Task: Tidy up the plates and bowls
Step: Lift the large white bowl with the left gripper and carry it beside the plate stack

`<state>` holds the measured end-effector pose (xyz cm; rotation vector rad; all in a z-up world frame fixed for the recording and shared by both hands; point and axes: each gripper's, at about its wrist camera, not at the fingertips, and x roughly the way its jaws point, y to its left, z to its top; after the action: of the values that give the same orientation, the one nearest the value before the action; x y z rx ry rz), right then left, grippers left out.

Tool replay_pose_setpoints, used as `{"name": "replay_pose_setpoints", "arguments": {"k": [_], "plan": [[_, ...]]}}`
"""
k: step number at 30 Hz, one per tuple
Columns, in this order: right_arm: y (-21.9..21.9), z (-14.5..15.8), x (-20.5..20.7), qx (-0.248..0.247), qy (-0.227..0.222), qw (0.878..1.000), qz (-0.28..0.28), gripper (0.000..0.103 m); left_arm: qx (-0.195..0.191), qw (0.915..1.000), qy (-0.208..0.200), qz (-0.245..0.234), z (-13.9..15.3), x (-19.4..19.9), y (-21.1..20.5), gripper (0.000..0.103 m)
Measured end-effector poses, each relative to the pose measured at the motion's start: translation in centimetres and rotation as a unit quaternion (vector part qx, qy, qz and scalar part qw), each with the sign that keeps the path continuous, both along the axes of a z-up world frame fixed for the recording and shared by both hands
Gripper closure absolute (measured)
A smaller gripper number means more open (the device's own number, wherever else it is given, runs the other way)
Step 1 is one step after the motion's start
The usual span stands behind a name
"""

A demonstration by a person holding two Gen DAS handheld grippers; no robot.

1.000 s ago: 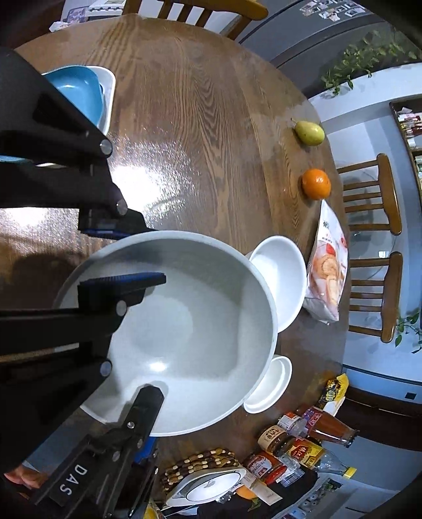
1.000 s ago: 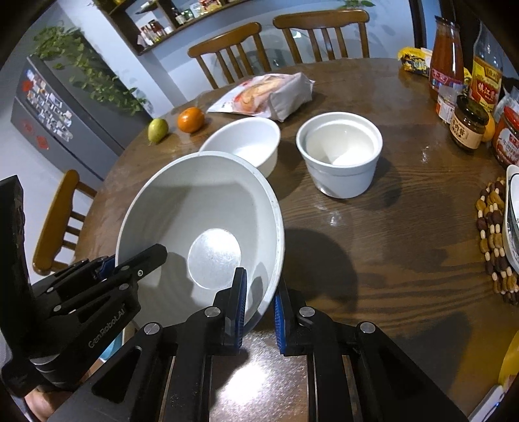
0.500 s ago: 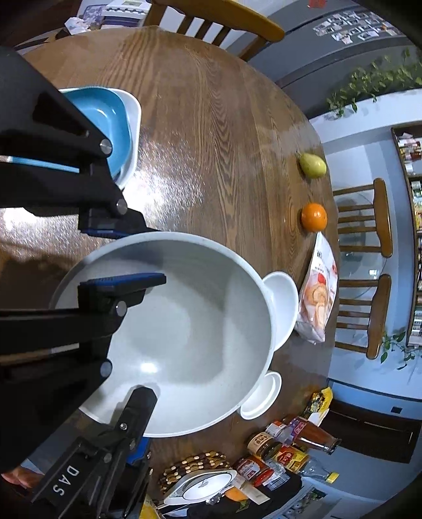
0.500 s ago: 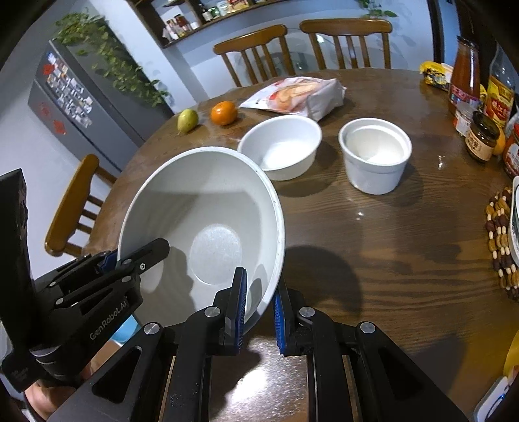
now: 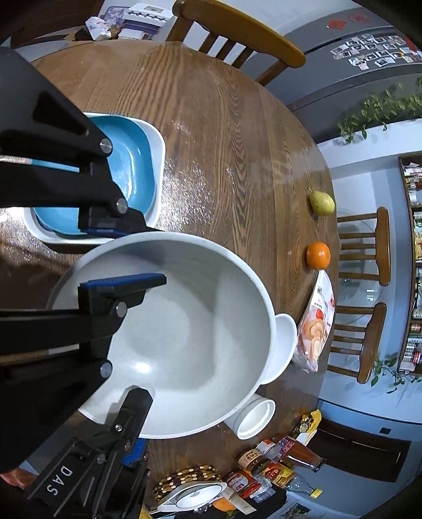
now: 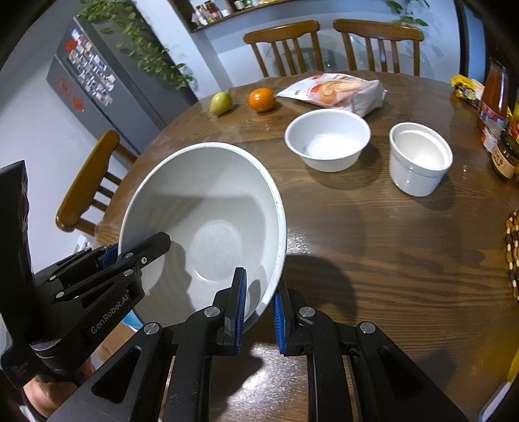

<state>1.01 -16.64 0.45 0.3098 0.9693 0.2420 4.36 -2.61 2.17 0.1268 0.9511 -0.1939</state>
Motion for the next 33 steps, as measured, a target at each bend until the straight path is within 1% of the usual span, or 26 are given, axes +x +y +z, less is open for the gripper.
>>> {"name": "replay_pose_setpoints", "arguments": {"k": [13, 18, 23, 33], "plan": [[0.7, -0.8, -0.5, -0.002, 0.014, 1.000, 0.017, 0.086, 0.002, 0.9998, 0.015, 0.010, -1.0, -0.9, 0.6, 0.085], [0.7, -1.4, -0.7, -0.004, 0.025, 0.999, 0.020, 0.086, 0.002, 0.9996, 0.026, 0.009, -1.7, -1.2, 0.6, 0.085], [0.4, -2.3, -1.2, -0.005, 0.042, 0.999, 0.018, 0.086, 0.002, 0.9989, 0.046, 0.005, -2.8, -1.7, 0.3, 0.085], [0.3, -4.9, -2.1, -0.007, 0.097, 0.995, 0.025, 0.085, 0.026, 0.9963, 0.081, -0.011, -5.0, -2.4, -0.7, 0.084]]}}
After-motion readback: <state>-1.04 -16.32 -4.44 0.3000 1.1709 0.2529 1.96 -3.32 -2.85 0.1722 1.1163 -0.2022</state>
